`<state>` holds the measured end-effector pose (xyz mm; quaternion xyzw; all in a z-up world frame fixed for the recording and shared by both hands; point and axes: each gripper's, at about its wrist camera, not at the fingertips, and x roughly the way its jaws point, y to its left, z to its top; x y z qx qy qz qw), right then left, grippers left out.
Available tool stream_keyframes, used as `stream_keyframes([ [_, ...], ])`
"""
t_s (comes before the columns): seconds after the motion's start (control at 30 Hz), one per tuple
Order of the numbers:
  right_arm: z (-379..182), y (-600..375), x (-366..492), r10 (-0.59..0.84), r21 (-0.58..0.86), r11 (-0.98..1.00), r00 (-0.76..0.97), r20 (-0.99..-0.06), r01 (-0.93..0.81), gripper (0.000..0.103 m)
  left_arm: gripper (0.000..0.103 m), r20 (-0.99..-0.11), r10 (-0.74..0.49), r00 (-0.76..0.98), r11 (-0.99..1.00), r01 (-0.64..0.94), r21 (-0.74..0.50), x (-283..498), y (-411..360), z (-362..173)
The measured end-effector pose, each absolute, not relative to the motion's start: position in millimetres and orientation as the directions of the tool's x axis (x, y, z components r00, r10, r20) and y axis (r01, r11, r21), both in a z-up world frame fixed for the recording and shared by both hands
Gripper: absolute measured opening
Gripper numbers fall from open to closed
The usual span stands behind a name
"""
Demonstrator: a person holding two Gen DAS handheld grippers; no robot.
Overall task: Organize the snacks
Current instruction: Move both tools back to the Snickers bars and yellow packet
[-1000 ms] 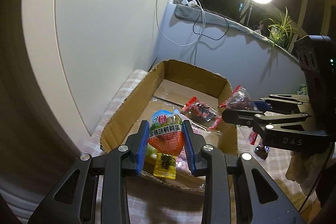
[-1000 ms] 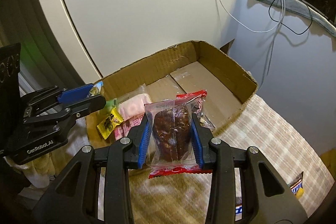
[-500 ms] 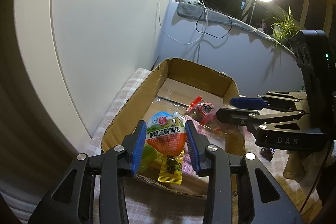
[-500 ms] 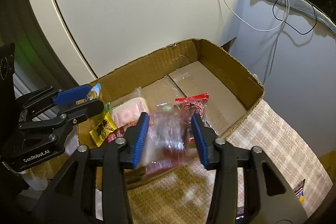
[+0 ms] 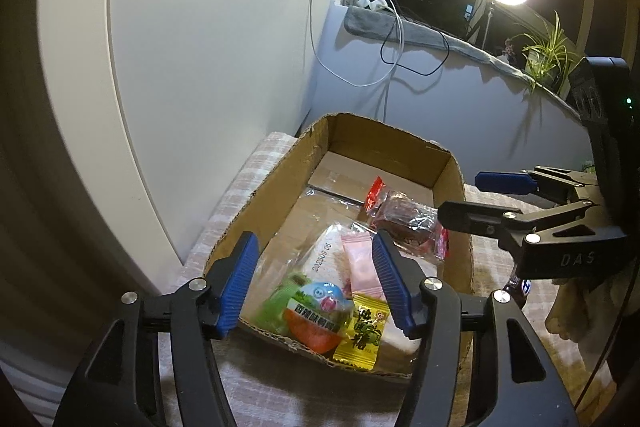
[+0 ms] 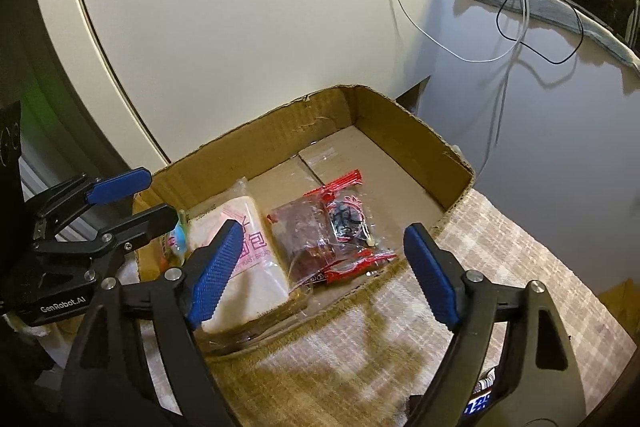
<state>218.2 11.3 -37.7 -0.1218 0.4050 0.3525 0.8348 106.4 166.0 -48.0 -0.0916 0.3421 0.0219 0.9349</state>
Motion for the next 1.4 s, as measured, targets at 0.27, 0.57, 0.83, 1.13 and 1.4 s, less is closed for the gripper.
stream_keyframes([
  [0.27, -33.5, 4.2, 217.6, 0.484, 0.082, 0.734, 0.434, -0.76, -0.674, 0.085, 0.06, -0.638, -0.02, 0.769, 0.983, -0.1, -0.151, 105.3, 163.2, -44.6],
  [0.57, -25.0, -9.5, 211.6, 0.489, 0.085, 0.739, 0.446, -0.75, -0.669, 0.085, 0.063, -0.628, -0.012, 0.778, 0.987, -0.093, -0.134, 100.7, 152.8, -37.7],
  [0.83, -16.1, -41.0, 205.4, 0.498, 0.105, 0.762, 0.474, -0.726, -0.639, 0.085, 0.064, -0.618, -0.027, 0.786, 0.99, -0.065, -0.126, 98.8, 136.3, -31.3],
  [1.13, -10.9, -86.7, 194.2, 0.437, 0.051, 0.825, 0.578, -0.689, -0.563, 0.085, 0.063, -0.616, -0.061, 0.785, 0.992, -0.02, -0.124, 99.0, 112.0, -28.9],
  [1.4, -13.5, -150.2, 199.6, 0.418, 0.131, 0.875, 0.589, -0.691, -0.467, 0.085, 0.064, -0.621, -0.111, 0.776, 0.991, 0.037, -0.13, 101.3, 82.3, -29.7],
])
